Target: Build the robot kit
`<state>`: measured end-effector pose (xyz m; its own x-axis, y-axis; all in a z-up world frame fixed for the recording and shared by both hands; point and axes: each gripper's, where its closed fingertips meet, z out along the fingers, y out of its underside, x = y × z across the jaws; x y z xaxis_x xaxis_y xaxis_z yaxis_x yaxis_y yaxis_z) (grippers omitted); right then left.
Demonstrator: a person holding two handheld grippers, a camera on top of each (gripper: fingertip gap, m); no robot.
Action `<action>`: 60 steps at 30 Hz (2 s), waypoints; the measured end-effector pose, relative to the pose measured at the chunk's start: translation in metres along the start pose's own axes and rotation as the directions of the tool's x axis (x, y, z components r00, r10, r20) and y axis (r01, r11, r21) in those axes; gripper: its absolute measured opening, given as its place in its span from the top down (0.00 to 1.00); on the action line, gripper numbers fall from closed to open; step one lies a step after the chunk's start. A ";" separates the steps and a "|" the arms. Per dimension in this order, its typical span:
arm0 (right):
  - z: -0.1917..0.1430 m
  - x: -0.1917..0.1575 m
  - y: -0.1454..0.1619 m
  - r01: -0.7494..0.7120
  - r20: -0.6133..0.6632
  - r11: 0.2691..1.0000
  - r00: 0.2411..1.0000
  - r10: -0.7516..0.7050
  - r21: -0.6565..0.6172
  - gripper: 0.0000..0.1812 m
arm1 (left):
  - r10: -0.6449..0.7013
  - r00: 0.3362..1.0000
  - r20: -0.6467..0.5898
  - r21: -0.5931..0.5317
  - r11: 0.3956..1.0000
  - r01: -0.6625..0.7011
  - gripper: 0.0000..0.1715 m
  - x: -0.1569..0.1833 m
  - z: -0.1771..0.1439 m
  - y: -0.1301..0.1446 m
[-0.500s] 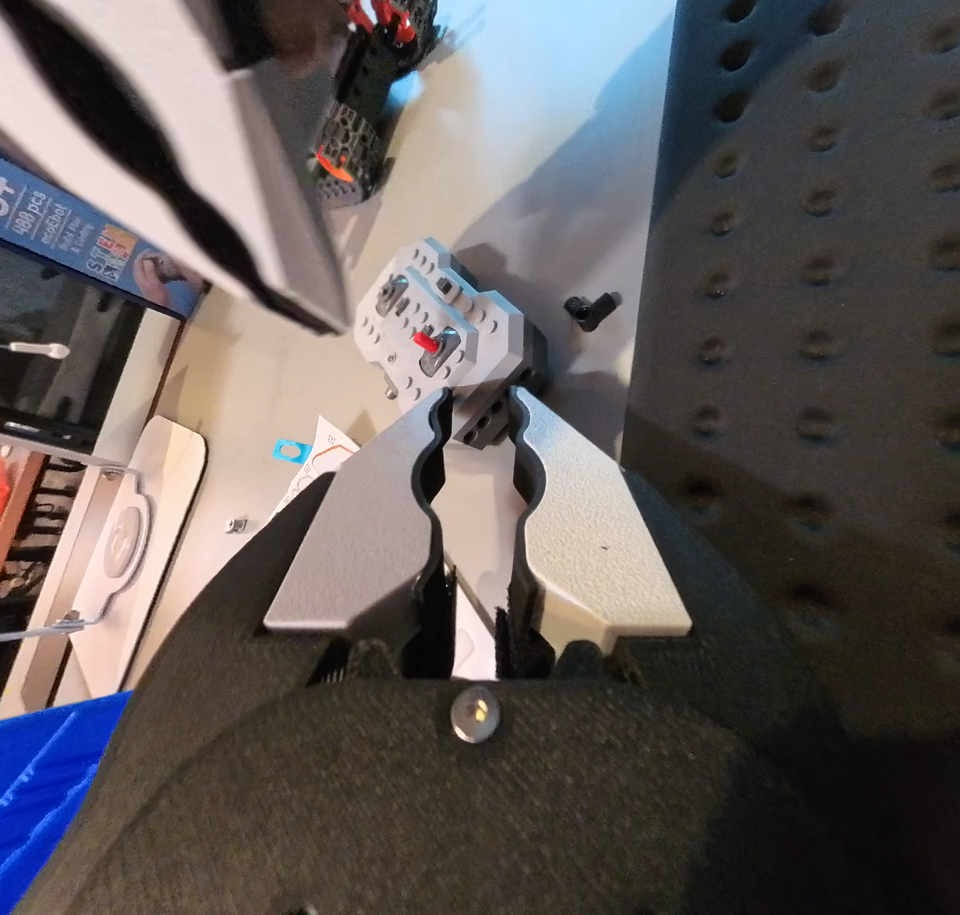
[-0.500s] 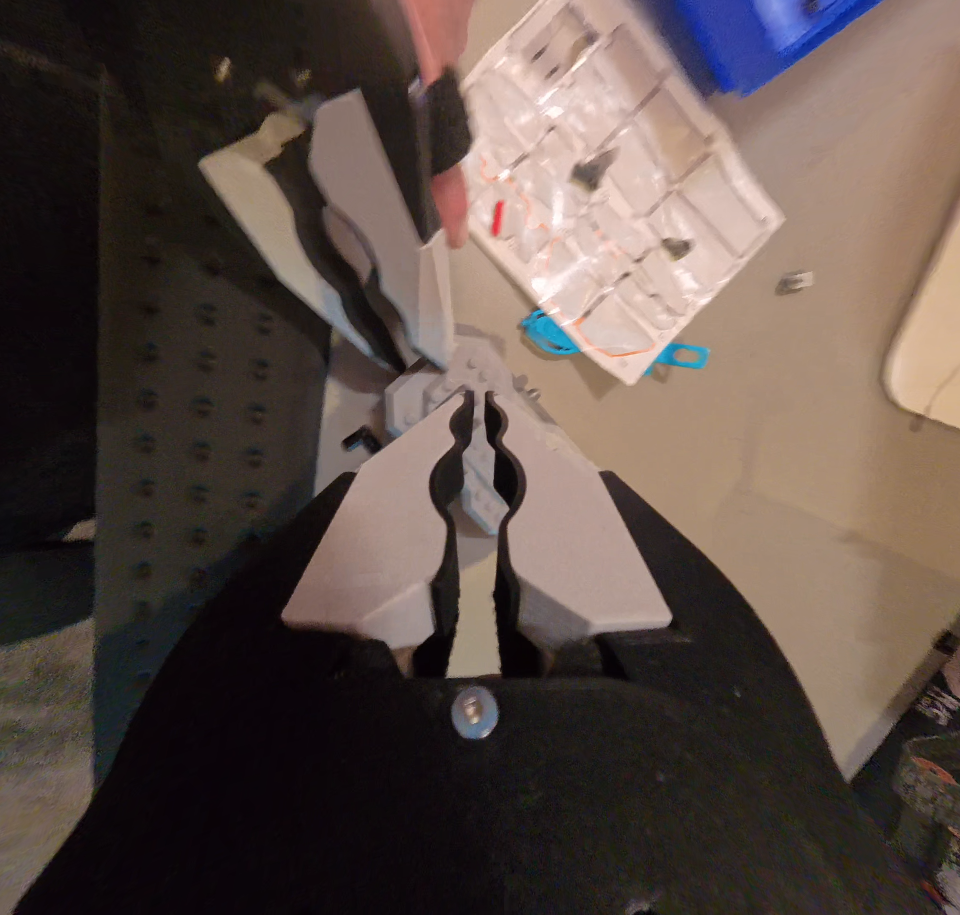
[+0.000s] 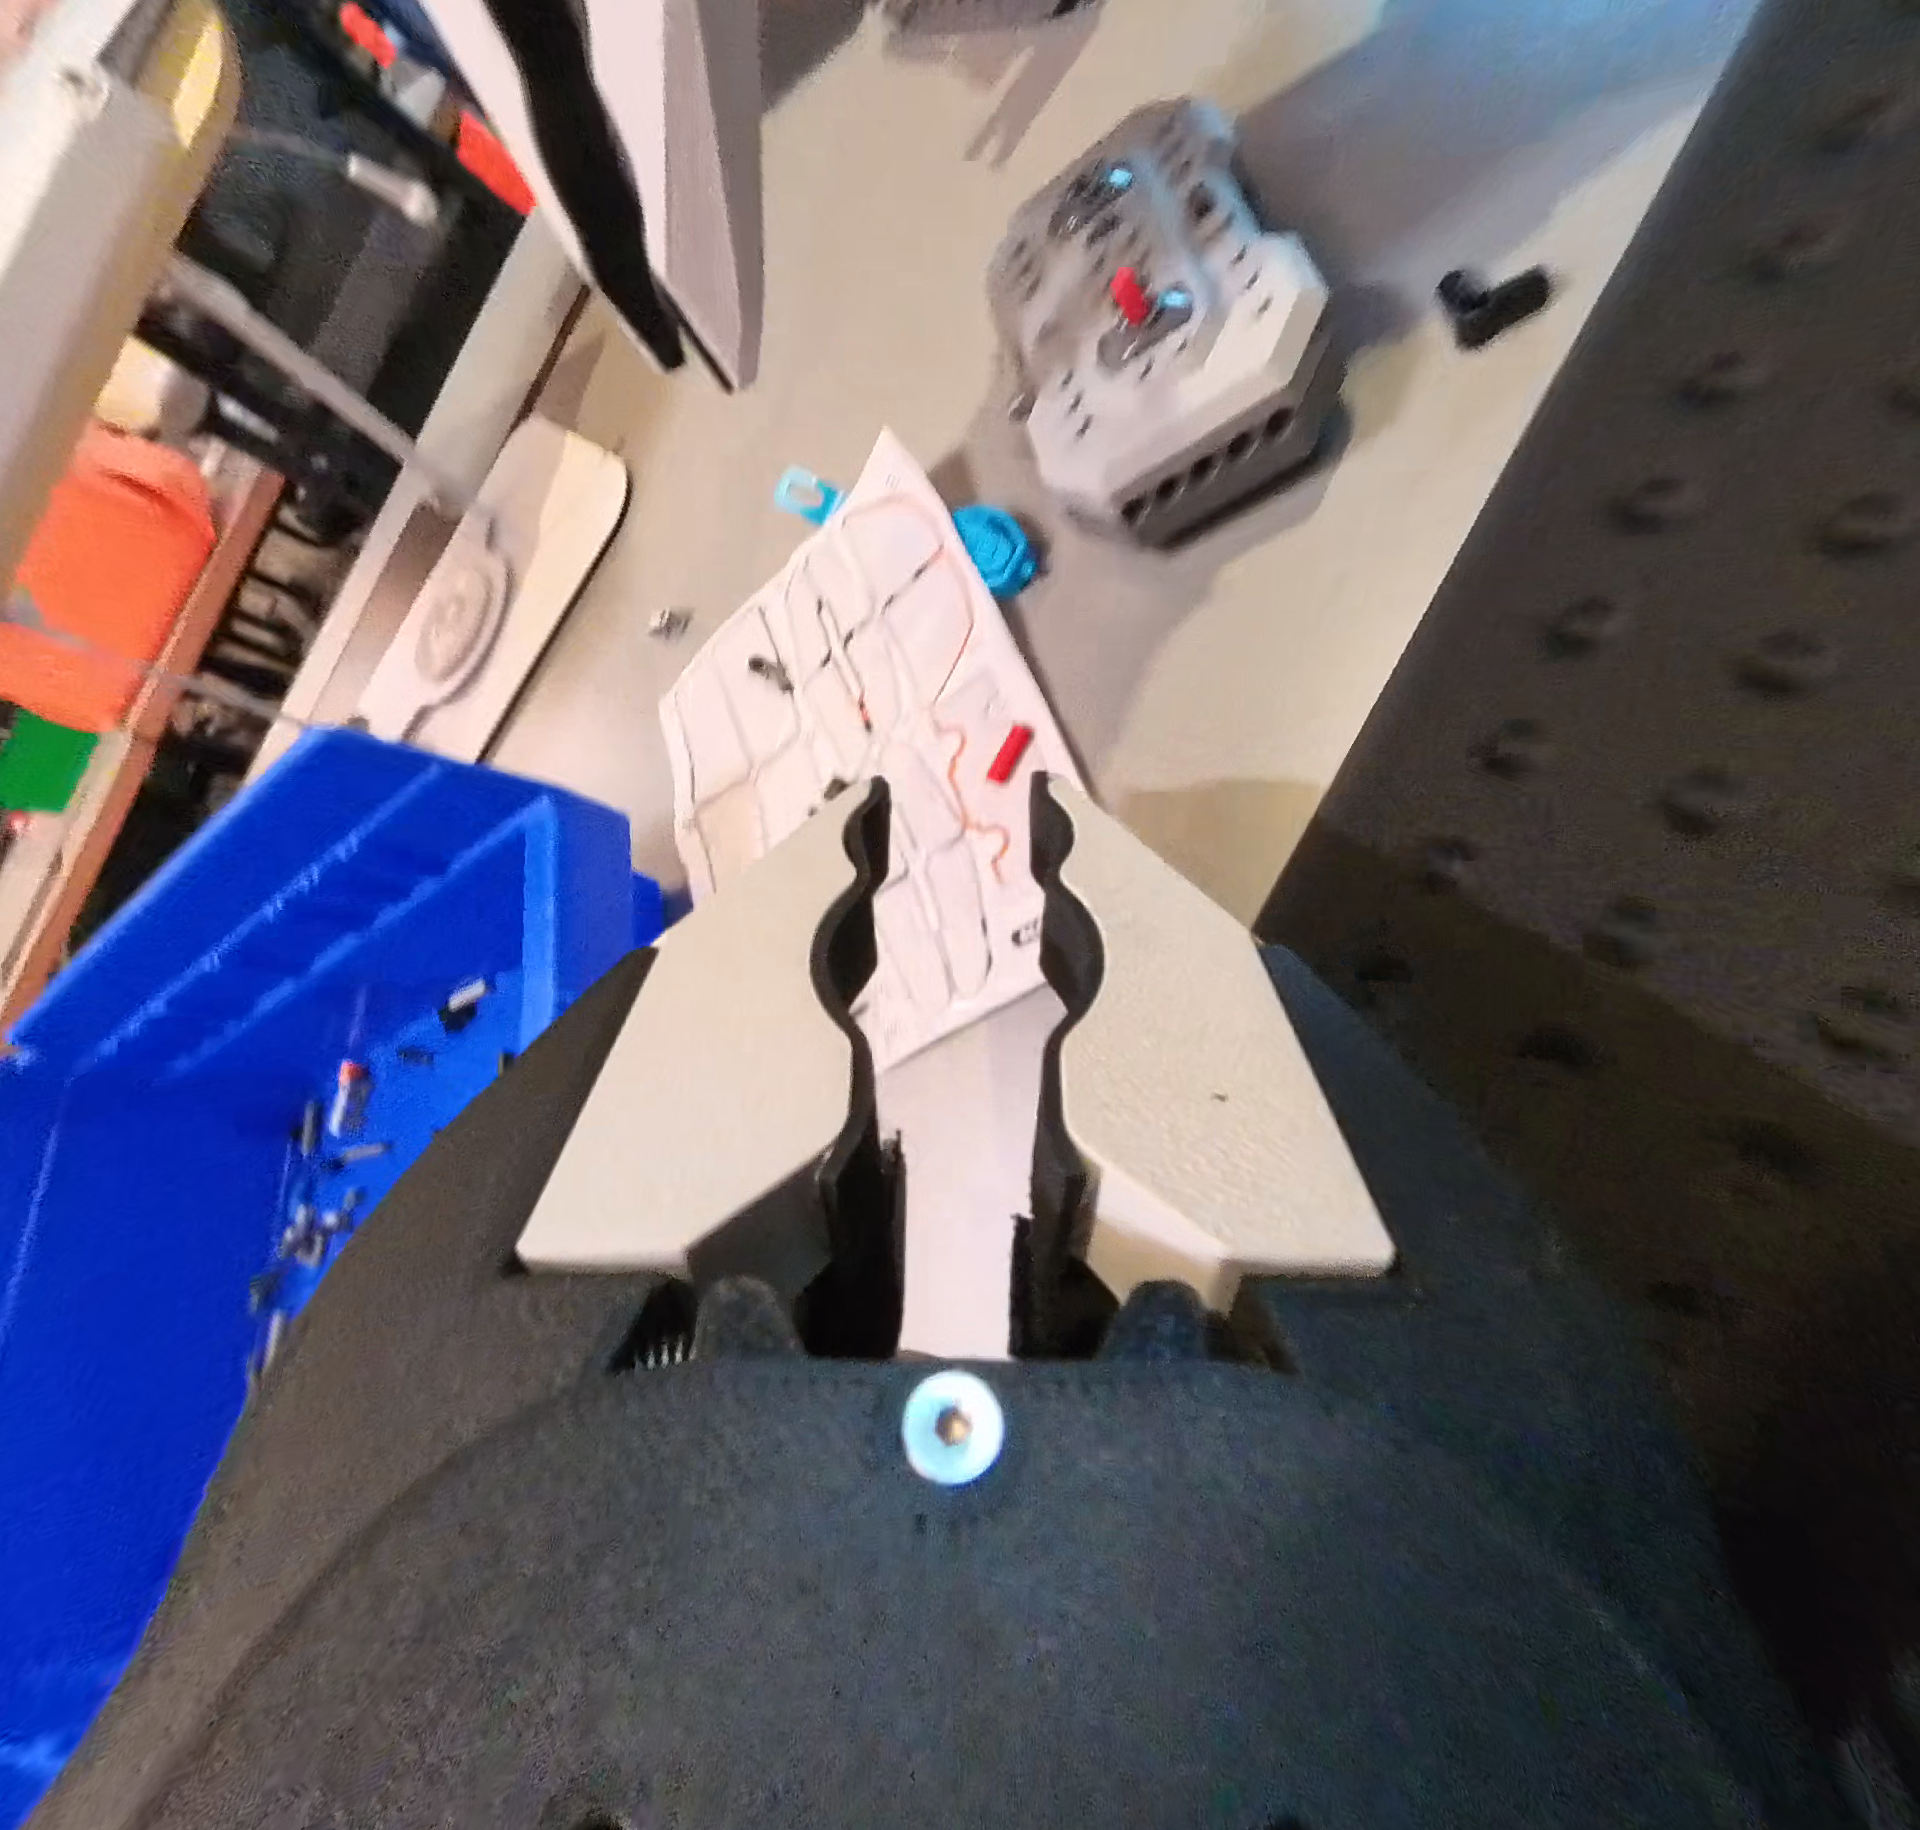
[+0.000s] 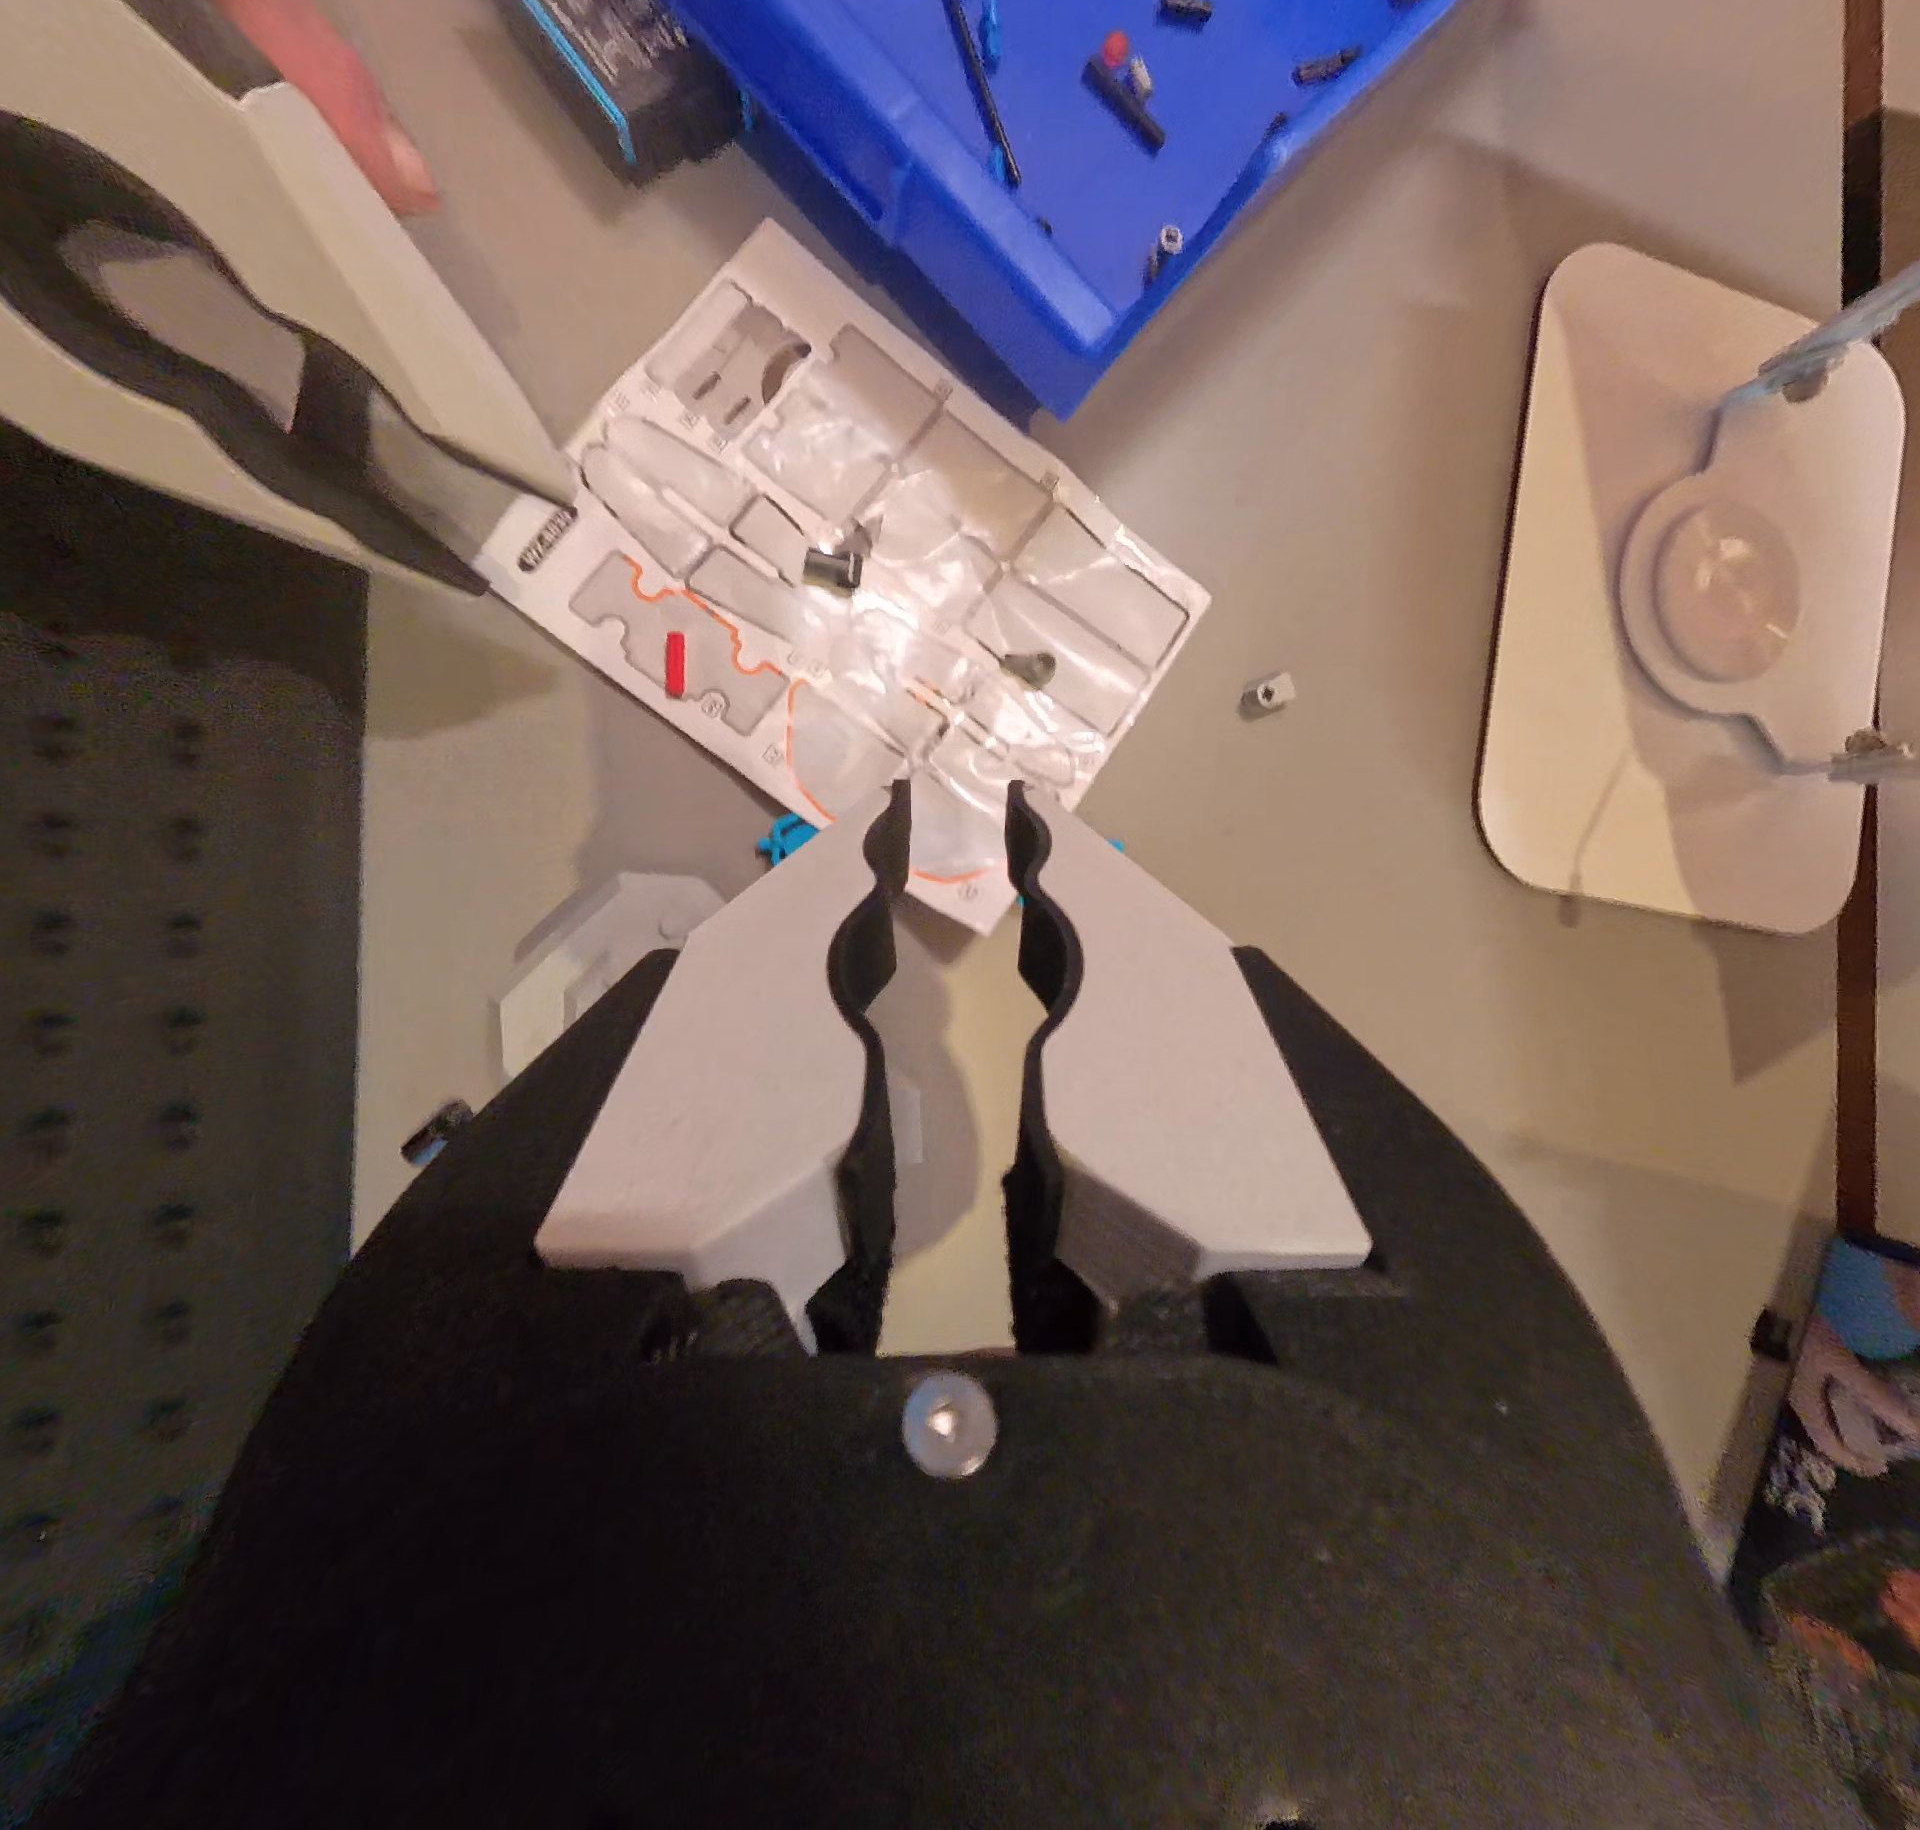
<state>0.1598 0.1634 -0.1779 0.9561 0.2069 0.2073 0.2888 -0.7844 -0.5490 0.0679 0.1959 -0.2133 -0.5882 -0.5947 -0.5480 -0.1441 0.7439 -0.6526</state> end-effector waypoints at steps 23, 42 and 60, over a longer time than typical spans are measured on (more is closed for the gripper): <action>0.078 0.004 -0.010 0.191 0.240 0.982 0.953 -0.187 0.005 0.92 | -0.091 0.996 0.020 -0.062 0.994 0.092 0.87 -0.010 0.007 0.027; 0.090 -0.041 -0.026 0.269 0.403 0.956 0.866 -0.294 0.120 1.00 | -0.111 0.993 0.038 -0.067 0.991 0.114 0.88 -0.018 0.009 0.033; 0.090 -0.044 -0.033 0.236 0.440 0.959 0.853 -0.281 0.154 0.97 | -0.131 0.987 0.090 -0.052 0.989 0.136 0.89 -0.029 0.008 0.037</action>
<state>0.1127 0.2327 -0.2423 0.7564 0.6537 -0.0250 0.5104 -0.6136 -0.6025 0.0856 0.2387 -0.2257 -0.4898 -0.7124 -0.5025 -0.2638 0.6705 -0.6934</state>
